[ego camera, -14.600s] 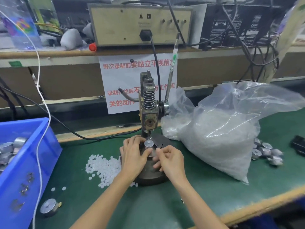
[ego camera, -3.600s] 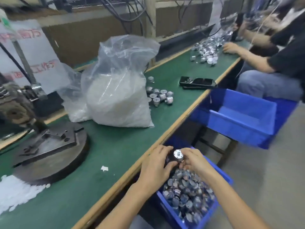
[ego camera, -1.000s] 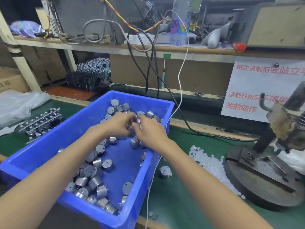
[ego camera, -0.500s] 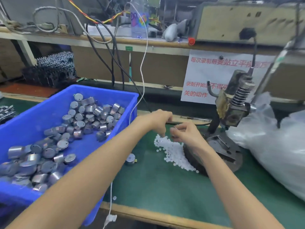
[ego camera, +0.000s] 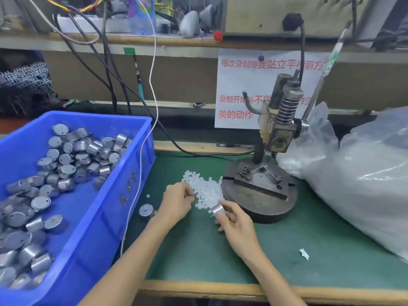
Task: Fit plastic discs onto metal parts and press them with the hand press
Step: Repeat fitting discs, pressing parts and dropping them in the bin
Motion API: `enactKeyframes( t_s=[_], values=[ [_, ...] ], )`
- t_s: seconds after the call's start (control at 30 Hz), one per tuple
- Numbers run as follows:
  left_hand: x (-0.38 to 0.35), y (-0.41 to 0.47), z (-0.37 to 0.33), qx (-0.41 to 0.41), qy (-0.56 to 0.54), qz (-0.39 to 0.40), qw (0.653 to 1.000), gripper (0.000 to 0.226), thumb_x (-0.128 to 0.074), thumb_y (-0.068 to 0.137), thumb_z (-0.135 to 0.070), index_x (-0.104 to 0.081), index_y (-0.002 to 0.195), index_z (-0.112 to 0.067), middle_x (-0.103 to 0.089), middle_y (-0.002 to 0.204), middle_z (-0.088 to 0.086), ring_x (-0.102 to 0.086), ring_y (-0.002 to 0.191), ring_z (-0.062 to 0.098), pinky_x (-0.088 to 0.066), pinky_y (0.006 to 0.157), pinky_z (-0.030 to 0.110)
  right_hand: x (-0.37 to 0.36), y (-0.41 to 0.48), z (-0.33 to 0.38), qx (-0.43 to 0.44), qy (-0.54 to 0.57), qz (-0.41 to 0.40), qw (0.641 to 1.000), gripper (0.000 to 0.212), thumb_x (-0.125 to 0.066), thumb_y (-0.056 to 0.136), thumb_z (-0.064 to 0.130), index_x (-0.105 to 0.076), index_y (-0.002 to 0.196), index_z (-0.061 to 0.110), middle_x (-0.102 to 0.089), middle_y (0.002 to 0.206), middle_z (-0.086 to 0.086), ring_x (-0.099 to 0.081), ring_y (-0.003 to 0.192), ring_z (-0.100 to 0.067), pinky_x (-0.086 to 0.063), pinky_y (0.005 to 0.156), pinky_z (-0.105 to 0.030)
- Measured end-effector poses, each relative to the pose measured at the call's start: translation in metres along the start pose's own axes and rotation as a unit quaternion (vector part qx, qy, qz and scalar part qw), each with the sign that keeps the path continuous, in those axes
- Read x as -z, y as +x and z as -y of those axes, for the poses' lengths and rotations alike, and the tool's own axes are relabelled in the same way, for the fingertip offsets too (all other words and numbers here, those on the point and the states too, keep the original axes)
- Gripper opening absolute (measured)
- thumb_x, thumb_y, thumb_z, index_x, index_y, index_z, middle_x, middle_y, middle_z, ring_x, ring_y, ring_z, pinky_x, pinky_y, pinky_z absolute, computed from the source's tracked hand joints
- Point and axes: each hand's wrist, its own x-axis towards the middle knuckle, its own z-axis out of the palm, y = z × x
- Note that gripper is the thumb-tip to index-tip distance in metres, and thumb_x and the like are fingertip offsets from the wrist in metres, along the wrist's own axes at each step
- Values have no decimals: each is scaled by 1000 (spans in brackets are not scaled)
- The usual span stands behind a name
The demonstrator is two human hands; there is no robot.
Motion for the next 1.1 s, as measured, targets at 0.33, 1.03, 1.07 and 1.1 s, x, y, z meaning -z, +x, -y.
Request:
enactKeyframes(
  t_s=[0.33, 1.03, 1.07, 1.1],
  values=[
    [-32, -49, 9, -117, -102, -25, 988, 7, -69, 81, -13, -67, 79, -19, -64, 79, -14, -51, 86, 10, -42, 80, 22, 2, 2, -7, 63, -94, -14, 993, 28, -59, 91, 6, -61, 111, 26, -66, 105, 0, -64, 90, -9, -56, 77, -34],
    [-37, -50, 16, -88, -138, -73, 984, 24, -67, 78, -5, -62, 97, -18, -63, 85, -13, -47, 89, 7, -41, 88, 29, -5, 10, -5, 205, -261, 24, 943, 21, -59, 89, 6, -66, 109, 5, -61, 95, -2, -54, 83, 2, -40, 73, -10],
    [-37, -50, 17, -89, -136, -73, 984, 24, -66, 78, -5, -62, 97, -18, -63, 85, -13, -47, 89, 7, -41, 88, 30, -6, 10, -5, 217, -276, 25, 936, 22, -58, 89, 8, -66, 109, 5, -60, 96, -3, -54, 84, 0, -41, 75, -13],
    [-37, -49, 17, -88, -135, -72, 984, 24, -66, 78, -5, -62, 97, -19, -63, 86, -13, -47, 89, 7, -41, 88, 30, -7, 9, -5, 227, -292, 28, 929, 23, -57, 88, 8, -65, 109, 4, -59, 97, -4, -54, 85, -4, -41, 77, -15]
  ],
)
